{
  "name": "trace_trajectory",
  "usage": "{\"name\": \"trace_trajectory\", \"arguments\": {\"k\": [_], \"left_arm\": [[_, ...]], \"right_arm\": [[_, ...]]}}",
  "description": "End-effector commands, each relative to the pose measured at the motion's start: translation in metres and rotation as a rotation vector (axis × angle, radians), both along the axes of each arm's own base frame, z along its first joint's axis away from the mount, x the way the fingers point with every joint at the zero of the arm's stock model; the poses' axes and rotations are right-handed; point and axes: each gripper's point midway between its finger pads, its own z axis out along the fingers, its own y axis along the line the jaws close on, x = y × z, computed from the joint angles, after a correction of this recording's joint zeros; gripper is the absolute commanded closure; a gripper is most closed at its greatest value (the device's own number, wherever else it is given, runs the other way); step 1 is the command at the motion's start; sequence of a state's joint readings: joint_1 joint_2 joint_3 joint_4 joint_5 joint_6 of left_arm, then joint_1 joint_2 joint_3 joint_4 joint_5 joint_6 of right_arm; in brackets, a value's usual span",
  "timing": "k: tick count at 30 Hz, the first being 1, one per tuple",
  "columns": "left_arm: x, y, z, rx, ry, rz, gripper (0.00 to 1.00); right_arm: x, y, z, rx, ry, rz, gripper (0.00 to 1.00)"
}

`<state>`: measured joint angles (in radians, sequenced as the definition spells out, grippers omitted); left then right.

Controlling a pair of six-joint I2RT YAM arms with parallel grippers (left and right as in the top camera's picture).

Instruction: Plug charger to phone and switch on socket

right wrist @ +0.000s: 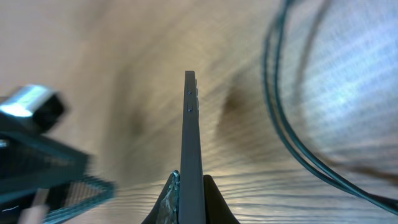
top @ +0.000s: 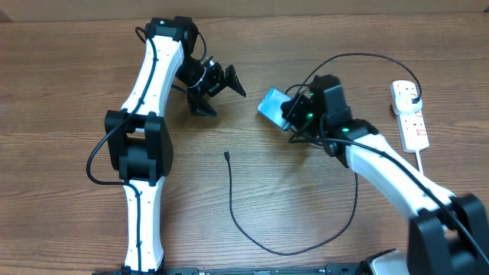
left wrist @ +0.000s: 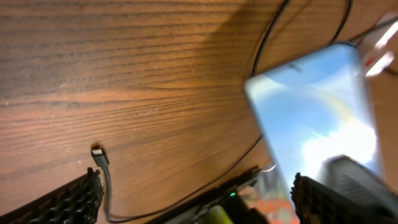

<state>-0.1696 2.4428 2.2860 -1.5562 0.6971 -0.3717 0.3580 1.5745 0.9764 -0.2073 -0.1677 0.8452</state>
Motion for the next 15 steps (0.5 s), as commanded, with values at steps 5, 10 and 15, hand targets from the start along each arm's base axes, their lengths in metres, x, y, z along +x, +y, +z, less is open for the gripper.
{"name": "trace_trajectory", "arguments": {"k": [5, 10, 15], "left_arm": [[-0.003, -0.023, 0.038, -0.133, -0.191, -0.166, 0.0], [-0.013, -0.009, 0.066, -0.059, -0.285, -0.228, 0.0], [-0.032, -0.008, 0.1, 0.019, -0.408, -0.294, 0.0]], "right_arm": [[-0.007, -0.021, 0.1, 0.084, -0.2, 0.014, 0.96], [-0.012, -0.04, 0.108, 0.122, -0.19, 0.029, 0.96], [-0.014, -0.039, 0.111, 0.159, -0.186, 0.057, 0.96]]}}
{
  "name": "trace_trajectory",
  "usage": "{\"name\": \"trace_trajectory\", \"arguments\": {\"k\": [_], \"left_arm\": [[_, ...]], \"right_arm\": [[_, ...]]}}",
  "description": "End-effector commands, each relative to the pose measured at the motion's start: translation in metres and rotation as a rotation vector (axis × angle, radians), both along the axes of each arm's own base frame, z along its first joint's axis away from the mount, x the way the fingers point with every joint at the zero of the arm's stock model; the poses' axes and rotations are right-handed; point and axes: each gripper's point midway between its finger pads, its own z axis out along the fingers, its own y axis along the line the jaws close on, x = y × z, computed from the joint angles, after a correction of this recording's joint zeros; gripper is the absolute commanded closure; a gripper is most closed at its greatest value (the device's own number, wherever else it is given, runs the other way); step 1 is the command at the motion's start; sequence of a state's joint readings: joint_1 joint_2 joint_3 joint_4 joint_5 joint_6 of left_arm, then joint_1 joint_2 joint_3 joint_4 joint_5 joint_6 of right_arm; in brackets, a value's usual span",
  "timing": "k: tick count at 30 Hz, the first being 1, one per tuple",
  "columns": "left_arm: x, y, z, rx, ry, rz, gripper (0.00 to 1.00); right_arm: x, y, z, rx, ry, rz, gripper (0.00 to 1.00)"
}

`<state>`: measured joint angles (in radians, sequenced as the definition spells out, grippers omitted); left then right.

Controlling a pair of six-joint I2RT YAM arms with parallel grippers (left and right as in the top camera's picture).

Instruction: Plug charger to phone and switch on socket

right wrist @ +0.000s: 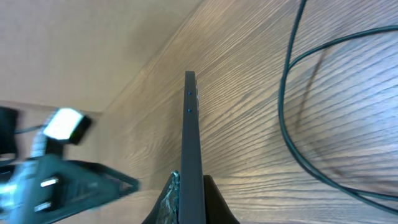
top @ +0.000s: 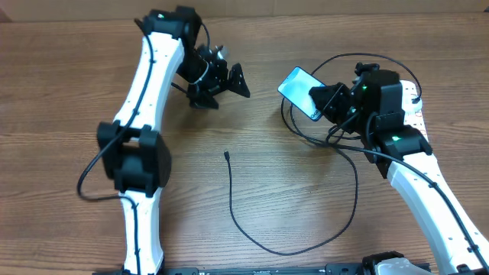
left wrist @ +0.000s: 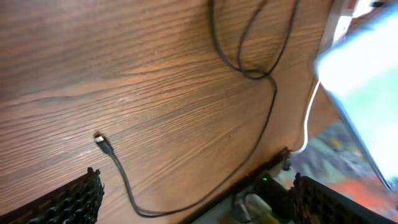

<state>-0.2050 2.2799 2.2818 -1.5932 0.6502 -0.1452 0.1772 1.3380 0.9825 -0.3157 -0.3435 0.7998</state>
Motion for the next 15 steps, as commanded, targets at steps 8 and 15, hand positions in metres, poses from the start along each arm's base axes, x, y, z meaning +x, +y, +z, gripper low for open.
{"name": "trace_trajectory", "arguments": {"k": [8, 15], "left_arm": [[-0.055, 0.001, 0.019, 0.052, -0.272, -0.061, 0.0], [-0.074, -0.011, 0.018, -0.158, -0.525, -0.032, 0.0]], "right_arm": [[-0.005, 0.017, 0.03, 0.059, -0.065, 0.1, 0.96], [-0.006, 0.018, 0.03, 0.069, -0.061, 0.101, 0.96]]}}
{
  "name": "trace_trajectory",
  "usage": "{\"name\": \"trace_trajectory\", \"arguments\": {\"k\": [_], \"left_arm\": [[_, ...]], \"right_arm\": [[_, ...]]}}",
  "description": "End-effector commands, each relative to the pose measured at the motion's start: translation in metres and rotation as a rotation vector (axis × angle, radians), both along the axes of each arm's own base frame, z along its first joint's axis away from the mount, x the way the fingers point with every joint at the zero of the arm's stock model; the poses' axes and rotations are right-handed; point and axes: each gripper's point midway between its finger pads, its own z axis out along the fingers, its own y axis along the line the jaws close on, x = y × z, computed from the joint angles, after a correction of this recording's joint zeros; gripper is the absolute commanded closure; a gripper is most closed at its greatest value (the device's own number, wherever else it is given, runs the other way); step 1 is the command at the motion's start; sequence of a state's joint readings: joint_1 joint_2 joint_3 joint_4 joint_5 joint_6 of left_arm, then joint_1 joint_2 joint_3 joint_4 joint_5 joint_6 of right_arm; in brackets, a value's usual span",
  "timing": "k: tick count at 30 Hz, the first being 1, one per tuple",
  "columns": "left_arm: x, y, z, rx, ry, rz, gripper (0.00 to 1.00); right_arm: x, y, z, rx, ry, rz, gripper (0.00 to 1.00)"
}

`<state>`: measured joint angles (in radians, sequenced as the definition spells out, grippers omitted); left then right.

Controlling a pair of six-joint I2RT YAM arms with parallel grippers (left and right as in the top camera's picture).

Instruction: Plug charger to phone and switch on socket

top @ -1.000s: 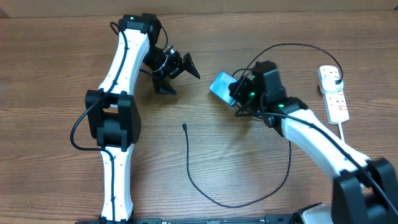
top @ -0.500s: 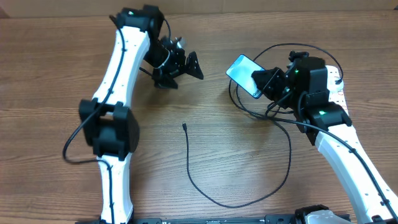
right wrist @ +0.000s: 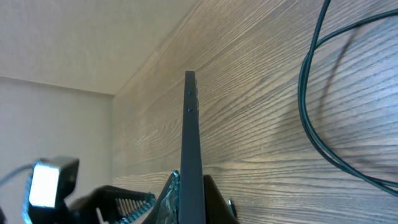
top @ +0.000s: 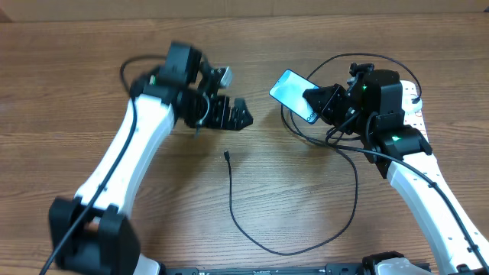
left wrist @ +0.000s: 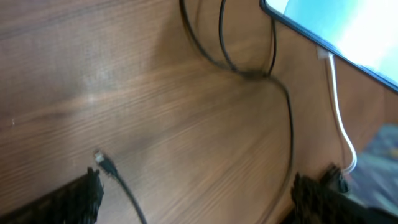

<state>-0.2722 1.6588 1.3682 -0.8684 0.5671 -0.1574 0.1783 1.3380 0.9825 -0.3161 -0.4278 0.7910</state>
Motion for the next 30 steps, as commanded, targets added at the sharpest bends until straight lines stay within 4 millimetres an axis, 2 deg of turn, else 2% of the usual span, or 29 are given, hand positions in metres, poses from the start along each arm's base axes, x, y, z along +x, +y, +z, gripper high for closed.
{"name": "trace_trajectory", "arguments": {"k": [1, 3, 6, 9, 11, 14, 19, 22, 26, 30], "left_arm": [[-0.016, -0.015, 0.025, -0.192, -0.129, -0.035, 0.0], [-0.011, -0.023, 0.038, -0.298, -0.203, -0.034, 0.0], [0.009, -0.023, 0.05, -0.421, -0.267, 0.031, 0.0], [0.02, -0.023, 0.059, -0.576, -0.326, 0.007, 0.0], [0.027, -0.017, 0.049, -0.633, -0.313, 0.02, 0.0], [0.029, -0.013, 0.022, -0.683, -0.273, -0.001, 0.0], [0.032, -0.023, -0.012, -0.765, -0.18, -0.026, 0.0], [0.037, -0.035, -0.017, -0.796, -0.181, -0.018, 0.0], [0.054, -0.047, -0.027, -0.815, -0.15, 0.113, 0.0], [0.058, -0.057, -0.015, -0.861, -0.182, 0.148, 0.0]], "right_arm": [[0.001, 0.006, 0.027, 0.036, -0.059, 0.023, 0.96], [0.001, 0.007, 0.028, 0.056, -0.049, 0.017, 0.96], [0.002, 0.01, 0.034, 0.095, -0.054, 0.022, 0.96], [0.005, 0.012, 0.04, 0.11, -0.077, 0.022, 0.96], [0.008, 0.012, 0.042, 0.118, -0.085, 0.018, 0.96], [0.012, 0.011, 0.04, 0.132, -0.075, 0.005, 0.96], [0.022, 0.017, 0.027, 0.175, -0.035, 0.002, 0.96], [0.03, 0.026, 0.017, 0.222, -0.01, 0.035, 0.96], [0.042, 0.035, -0.004, 0.267, 0.035, 0.057, 0.96], [0.051, 0.038, -0.017, 0.279, 0.047, 0.061, 0.96]]}}
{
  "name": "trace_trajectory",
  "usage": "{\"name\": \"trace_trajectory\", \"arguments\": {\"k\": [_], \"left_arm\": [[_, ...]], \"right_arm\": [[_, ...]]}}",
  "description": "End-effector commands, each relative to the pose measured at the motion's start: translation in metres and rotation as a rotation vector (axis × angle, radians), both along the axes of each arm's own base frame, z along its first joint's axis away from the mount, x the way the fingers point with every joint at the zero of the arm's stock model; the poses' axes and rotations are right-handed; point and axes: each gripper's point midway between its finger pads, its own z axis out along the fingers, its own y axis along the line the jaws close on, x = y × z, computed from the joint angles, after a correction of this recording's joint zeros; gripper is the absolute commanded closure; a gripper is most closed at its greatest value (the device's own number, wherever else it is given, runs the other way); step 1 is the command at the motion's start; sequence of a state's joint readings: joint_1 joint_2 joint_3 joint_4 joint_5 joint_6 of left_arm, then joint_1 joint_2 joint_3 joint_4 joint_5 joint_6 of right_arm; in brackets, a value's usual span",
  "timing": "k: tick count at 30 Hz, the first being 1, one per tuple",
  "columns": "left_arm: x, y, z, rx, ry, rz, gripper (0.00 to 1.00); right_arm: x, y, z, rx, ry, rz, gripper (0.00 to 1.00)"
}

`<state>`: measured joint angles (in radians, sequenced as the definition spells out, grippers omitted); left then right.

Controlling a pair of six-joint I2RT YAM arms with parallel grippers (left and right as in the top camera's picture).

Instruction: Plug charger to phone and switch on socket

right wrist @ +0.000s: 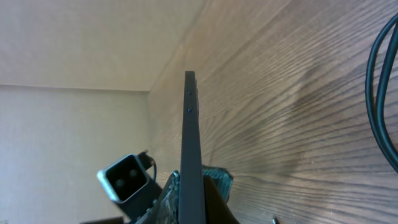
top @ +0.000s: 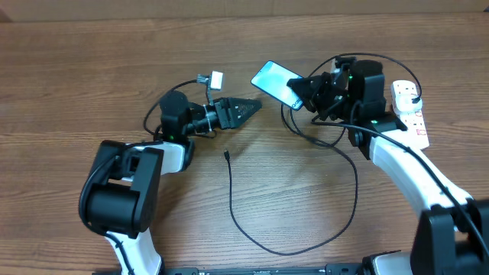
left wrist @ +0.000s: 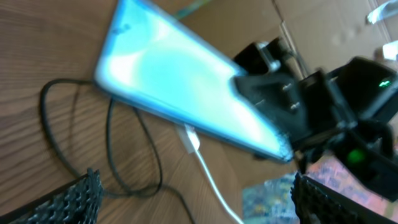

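Observation:
The phone [top: 275, 82], its screen lit pale blue, is held off the table with my right gripper [top: 302, 92] shut on its right end. It shows edge-on in the right wrist view [right wrist: 190, 137] and face-on to the left wrist [left wrist: 180, 106]. My left gripper [top: 248, 107] lies low, just left of the phone, jaws wide apart with nothing between them. The black charger cable [top: 252, 237] loops over the table, its plug end [top: 228, 155] lying free below the left gripper. The white socket strip [top: 410, 118] lies at the far right.
Black cable loops [top: 306, 130] lie under the right gripper and run up to the charger plugged in the strip [top: 407, 92]. A white lead [top: 422, 164] trails from the strip to the front right. The left arm [top: 122, 191] lies along the table's left.
The phone in my right gripper has shifted left and a little farther back. My left arm has dropped low and its open gripper now points right at the phone, close to it.
My right gripper held the phone over the table's middle, the left gripper open at the back left. Then the phone was farther right, near the cable loops. The left gripper came forward, and now both meet near the back centre. The cable plug has not moved.

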<state>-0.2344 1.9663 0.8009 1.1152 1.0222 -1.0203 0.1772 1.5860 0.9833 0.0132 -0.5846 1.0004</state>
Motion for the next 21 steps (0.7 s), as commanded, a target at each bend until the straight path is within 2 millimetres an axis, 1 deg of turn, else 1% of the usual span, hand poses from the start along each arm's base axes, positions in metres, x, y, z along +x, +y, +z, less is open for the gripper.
{"name": "trace_trajectory", "arguments": {"k": [1, 4, 6, 8, 11, 15, 21], "left_arm": [[0.015, -0.005, 0.0, -0.064, 0.124, 0.104, 0.0], [0.023, -0.006, -0.001, -0.1, 0.216, 0.174, 0.0], [0.028, -0.006, -0.002, -0.124, 0.264, 0.206, 0.0], [0.042, 0.002, -0.002, -0.191, 0.368, 0.305, 0.0], [0.053, 0.01, 0.003, -0.271, 0.438, 0.39, 0.0], [0.058, 0.01, 0.01, -0.352, 0.502, 0.425, 0.0], [0.059, 0.006, 0.011, -0.423, 0.601, 0.44, 0.0]], "right_arm": [[0.008, 0.009, 0.014, 0.063, -0.023, 0.029, 0.96], [0.013, 0.021, 0.026, 0.088, -0.098, 0.066, 0.96], [0.014, 0.024, 0.03, 0.089, -0.122, 0.069, 0.96], [0.015, 0.024, 0.03, 0.086, -0.126, 0.061, 0.96], [0.015, 0.025, 0.03, 0.084, -0.126, 0.059, 0.96], [0.012, 0.032, 0.031, 0.084, -0.13, 0.072, 0.96], [0.01, 0.046, 0.029, 0.061, -0.14, 0.065, 0.96]]}}
